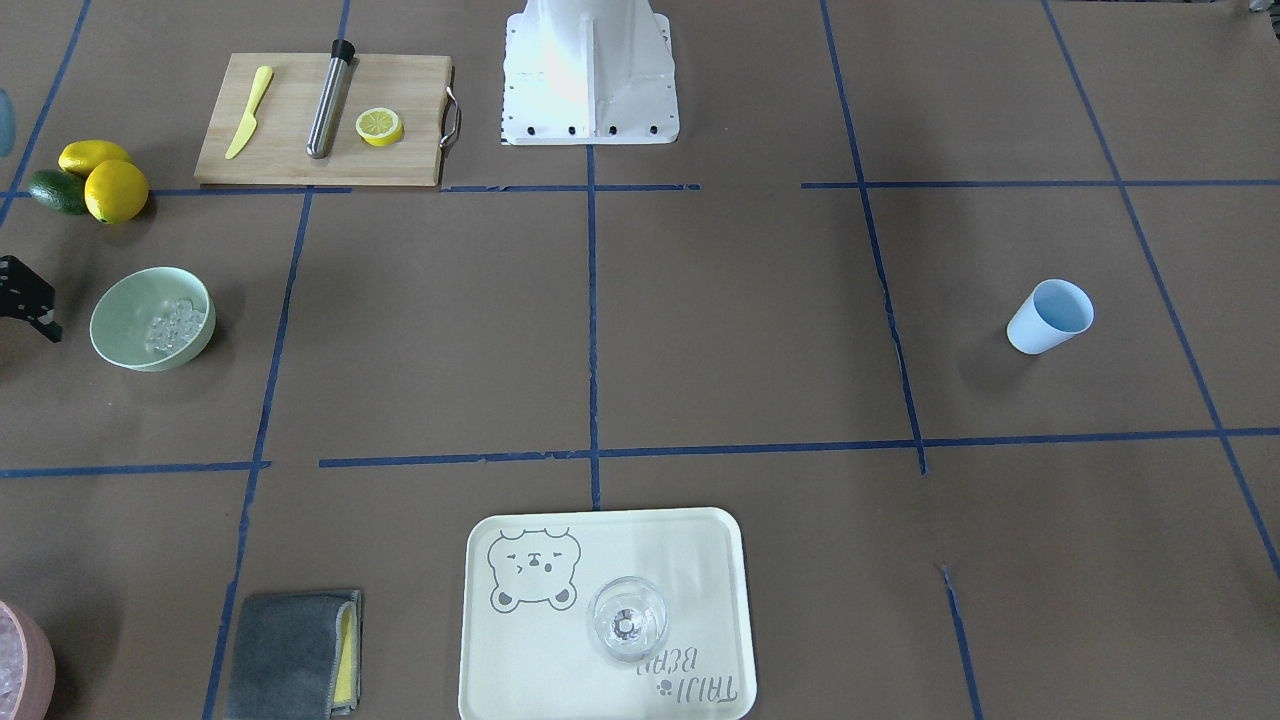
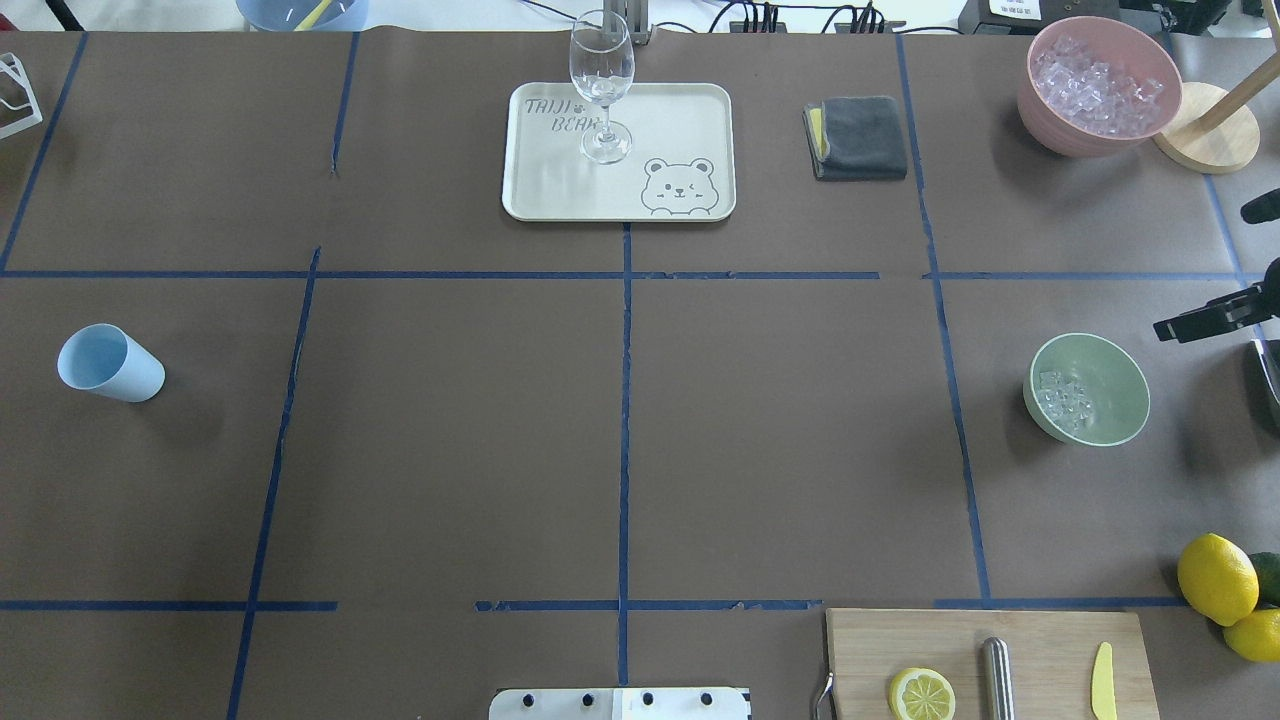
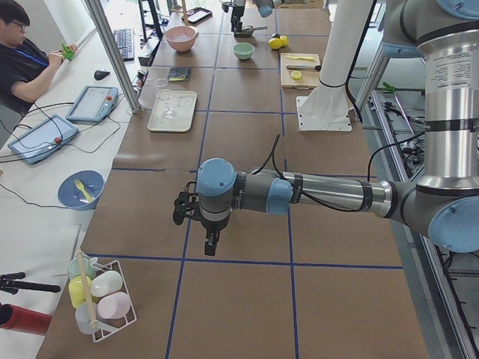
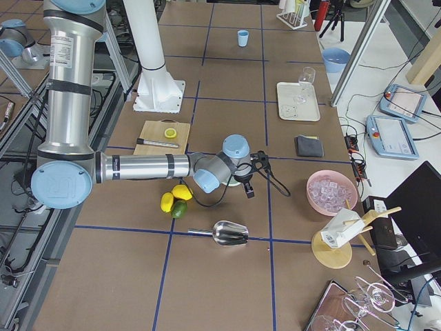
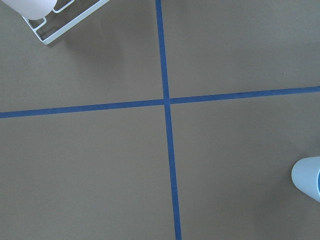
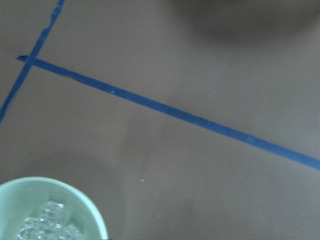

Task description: Pour ice into bowl

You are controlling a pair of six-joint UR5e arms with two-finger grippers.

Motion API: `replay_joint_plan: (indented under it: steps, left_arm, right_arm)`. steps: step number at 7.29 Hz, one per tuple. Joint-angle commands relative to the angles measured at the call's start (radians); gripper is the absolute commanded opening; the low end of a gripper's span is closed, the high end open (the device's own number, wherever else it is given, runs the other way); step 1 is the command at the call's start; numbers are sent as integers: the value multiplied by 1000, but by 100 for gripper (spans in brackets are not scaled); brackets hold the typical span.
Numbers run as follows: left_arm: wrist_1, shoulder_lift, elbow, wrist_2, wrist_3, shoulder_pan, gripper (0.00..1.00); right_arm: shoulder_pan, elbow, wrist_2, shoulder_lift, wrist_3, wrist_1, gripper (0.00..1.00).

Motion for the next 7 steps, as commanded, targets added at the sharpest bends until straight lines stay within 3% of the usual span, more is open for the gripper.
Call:
replay_joint_plan:
  steps: [1,2,4,7]
  left_arm:
    - [-1,0,6,0,0,0,100]
    - [-3,0,6,0,0,0,100]
    - [-4,0,6,0,0,0,100]
    - [1,2,8,-43,0,0,100]
  right_arm:
    - [234,47,53,40,-195,-317,100]
    - [293,84,53,44,-342,-475,100]
    - [364,110,50,55,-409,-778,100]
    - [365,101,52,-7,-405,-736,100]
